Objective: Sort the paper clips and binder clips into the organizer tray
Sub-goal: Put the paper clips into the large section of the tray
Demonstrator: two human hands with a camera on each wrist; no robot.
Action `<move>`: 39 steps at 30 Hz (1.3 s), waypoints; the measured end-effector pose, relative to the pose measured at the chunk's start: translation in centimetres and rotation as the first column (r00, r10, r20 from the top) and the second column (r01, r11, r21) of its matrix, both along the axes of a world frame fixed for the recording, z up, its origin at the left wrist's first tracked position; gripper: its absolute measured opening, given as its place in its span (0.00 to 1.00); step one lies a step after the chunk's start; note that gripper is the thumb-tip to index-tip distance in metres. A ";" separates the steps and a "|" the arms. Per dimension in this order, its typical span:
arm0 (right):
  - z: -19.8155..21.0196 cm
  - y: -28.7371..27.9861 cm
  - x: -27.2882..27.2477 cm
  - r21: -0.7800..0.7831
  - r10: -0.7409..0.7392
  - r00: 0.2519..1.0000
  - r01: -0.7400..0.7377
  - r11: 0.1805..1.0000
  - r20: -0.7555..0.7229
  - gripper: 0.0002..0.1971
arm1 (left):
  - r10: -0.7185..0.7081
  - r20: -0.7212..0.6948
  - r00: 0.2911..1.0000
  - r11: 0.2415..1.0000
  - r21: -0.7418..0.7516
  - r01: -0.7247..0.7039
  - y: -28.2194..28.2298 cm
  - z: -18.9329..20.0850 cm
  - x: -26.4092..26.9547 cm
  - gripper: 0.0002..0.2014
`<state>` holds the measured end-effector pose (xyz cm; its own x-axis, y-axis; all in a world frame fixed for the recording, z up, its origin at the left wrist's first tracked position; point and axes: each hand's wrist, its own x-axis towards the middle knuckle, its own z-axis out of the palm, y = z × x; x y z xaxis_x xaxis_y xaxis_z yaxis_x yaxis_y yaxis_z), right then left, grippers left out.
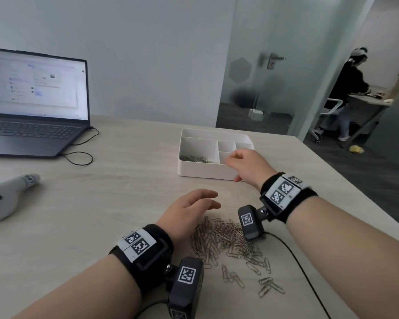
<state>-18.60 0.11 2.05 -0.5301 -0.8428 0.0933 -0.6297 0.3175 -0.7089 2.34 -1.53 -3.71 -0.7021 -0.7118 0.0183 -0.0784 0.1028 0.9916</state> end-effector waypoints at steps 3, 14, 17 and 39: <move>1.1 -1.5 -0.8 0.162 -0.002 0.994 0.020 0.987 -0.111 0.11 | -0.018 0.005 1.000 1.000 -0.008 0.018 -0.3 -0.1 0.1 0.16; 0.4 -2.5 -2.4 0.416 0.119 0.938 0.029 0.909 -0.326 0.09 | -0.048 -0.008 0.999 0.999 -0.026 0.047 -0.6 -0.9 -0.2 0.14; -0.1 -1.3 -2.9 0.364 0.090 0.954 0.021 0.931 -0.286 0.08 | -0.048 -0.013 0.999 0.999 -0.024 0.048 -0.5 -0.9 -0.2 0.13; -1.3 6.9 0.0 -0.008 0.087 0.977 -0.091 0.996 -0.196 0.04 | 0.023 -0.046 0.999 0.997 -0.069 -0.026 -0.4 -1.4 0.0 0.09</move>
